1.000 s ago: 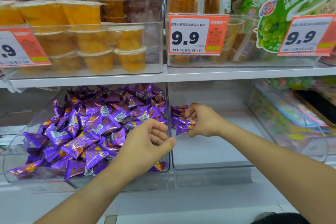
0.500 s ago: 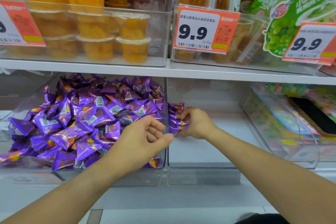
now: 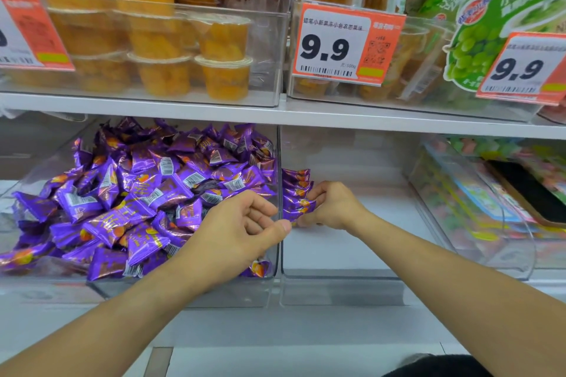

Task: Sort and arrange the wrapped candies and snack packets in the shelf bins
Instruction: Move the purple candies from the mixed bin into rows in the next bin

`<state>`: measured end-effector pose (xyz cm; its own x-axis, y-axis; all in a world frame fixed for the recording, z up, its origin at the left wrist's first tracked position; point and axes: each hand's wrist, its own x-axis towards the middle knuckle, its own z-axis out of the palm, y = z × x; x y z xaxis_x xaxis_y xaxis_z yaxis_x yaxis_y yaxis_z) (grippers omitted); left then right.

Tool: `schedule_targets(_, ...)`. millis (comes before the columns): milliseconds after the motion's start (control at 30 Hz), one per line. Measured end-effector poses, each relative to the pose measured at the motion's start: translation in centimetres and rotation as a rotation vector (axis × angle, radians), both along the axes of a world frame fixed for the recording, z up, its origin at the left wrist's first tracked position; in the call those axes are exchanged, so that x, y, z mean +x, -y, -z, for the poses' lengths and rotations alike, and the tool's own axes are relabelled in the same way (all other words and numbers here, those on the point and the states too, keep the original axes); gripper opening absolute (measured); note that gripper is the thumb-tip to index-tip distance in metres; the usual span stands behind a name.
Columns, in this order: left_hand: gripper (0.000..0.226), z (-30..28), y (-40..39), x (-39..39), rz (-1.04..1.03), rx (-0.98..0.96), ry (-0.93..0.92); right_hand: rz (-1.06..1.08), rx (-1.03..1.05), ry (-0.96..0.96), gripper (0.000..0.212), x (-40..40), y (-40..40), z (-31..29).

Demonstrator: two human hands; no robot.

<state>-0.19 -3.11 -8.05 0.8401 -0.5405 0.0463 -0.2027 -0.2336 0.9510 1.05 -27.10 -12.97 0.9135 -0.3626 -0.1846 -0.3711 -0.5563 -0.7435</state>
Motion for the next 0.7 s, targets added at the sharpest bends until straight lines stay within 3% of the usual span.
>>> schedule_targets(500, 0.023, -0.5, -0.1, -0.2, -0.002, 0.026, 0.019, 0.009, 0.029, 0.001, 0.051, -0.6, -0.4, -0.7)
schedule_targets(700, 0.021, -2.2, -1.5, 0.5, -0.024, 0.093, 0.168, -0.012, -0.191, -0.006, 0.044, -1.1, 0.2, -2.1)
